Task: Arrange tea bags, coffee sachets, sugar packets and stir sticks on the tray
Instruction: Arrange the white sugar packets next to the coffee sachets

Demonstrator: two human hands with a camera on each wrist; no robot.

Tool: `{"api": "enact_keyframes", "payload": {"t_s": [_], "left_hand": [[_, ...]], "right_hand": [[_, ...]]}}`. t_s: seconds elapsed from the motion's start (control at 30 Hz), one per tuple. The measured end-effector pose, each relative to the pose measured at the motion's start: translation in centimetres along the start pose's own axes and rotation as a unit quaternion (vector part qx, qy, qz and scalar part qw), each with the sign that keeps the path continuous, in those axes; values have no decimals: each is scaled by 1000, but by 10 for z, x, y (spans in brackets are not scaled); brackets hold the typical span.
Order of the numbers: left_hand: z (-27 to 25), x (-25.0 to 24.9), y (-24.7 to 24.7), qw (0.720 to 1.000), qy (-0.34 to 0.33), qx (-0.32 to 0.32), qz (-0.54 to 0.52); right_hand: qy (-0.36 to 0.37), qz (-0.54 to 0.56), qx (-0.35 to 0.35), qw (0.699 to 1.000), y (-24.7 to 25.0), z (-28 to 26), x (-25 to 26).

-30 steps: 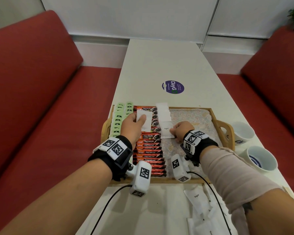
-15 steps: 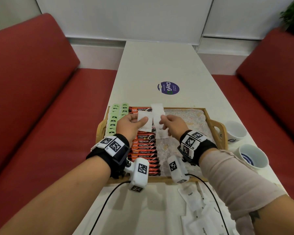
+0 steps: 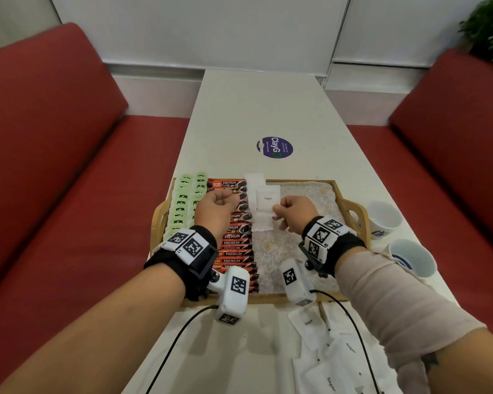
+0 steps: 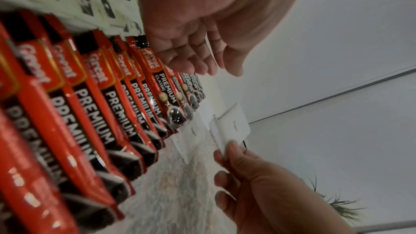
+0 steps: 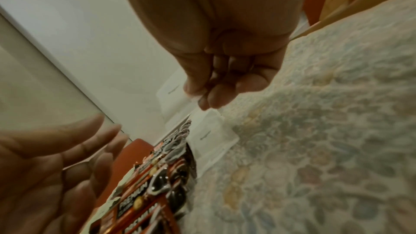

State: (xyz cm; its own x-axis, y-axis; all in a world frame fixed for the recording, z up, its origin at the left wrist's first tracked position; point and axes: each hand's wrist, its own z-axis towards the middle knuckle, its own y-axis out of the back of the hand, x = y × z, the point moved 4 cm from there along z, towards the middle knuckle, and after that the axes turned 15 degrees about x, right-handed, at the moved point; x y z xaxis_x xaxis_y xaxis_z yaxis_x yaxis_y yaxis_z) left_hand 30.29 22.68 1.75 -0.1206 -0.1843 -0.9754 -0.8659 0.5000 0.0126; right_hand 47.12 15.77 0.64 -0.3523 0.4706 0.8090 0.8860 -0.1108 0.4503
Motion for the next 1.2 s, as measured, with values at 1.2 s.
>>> {"api": "enact_keyframes", "payload": {"t_s": [1.2], "left_hand": [[-19, -7, -15, 999, -1, 24, 39]], "right_hand": [[-147, -129, 66, 978, -4, -18, 1]]}}
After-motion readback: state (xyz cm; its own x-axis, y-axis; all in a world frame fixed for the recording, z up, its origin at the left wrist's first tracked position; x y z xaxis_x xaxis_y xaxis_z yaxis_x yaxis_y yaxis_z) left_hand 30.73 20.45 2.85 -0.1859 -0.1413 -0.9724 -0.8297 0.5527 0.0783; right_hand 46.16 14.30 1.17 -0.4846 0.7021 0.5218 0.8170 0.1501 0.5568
